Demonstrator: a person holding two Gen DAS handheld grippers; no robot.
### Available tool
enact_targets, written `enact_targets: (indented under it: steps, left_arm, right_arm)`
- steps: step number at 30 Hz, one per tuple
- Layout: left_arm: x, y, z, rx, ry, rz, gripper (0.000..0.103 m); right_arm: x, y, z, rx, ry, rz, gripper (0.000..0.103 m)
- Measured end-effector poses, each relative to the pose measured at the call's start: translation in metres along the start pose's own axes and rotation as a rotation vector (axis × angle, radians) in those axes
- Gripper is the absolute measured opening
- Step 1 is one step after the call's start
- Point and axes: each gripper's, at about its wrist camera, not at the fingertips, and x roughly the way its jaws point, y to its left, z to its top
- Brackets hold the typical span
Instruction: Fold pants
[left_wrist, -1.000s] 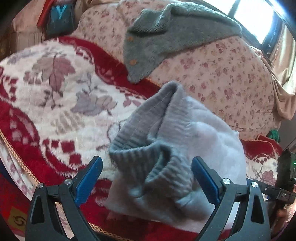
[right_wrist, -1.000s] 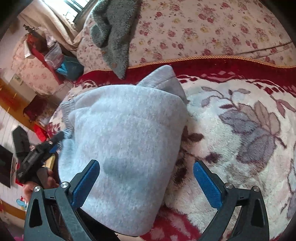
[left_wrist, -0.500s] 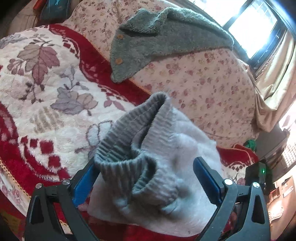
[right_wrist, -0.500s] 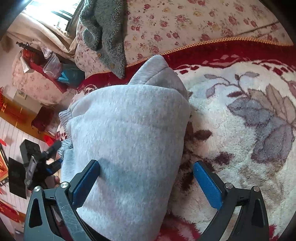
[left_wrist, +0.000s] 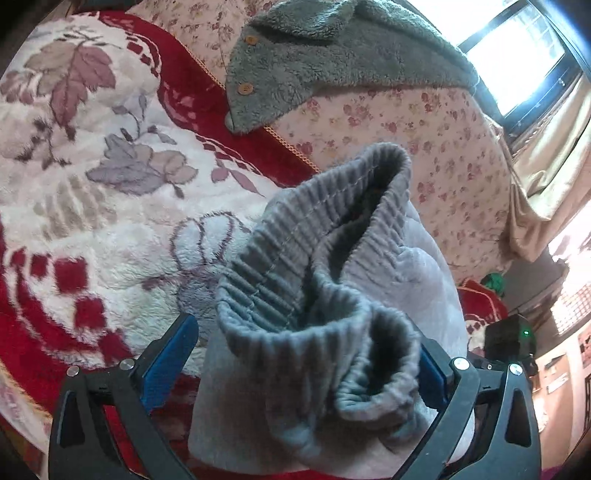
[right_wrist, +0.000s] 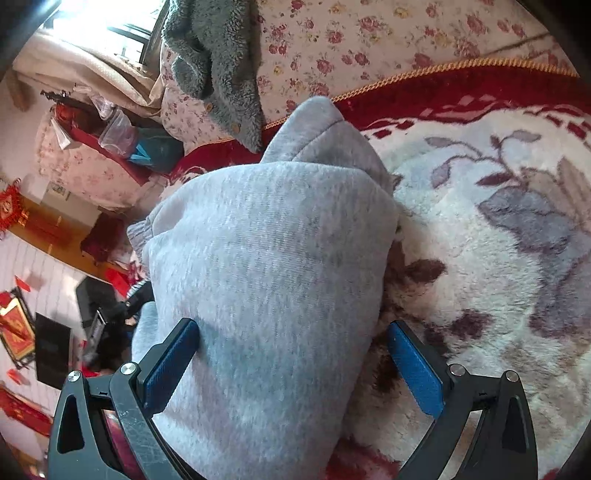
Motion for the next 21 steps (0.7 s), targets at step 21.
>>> enact_targets:
  steps: [21]
  left_arm:
    - [0.020,0.021,-0.009,-0.062,-0.017,-0.131,0.103]
  right_arm:
    - [-0.031,0.010,0.052,-0.127,-0.115,-0.168,0.103]
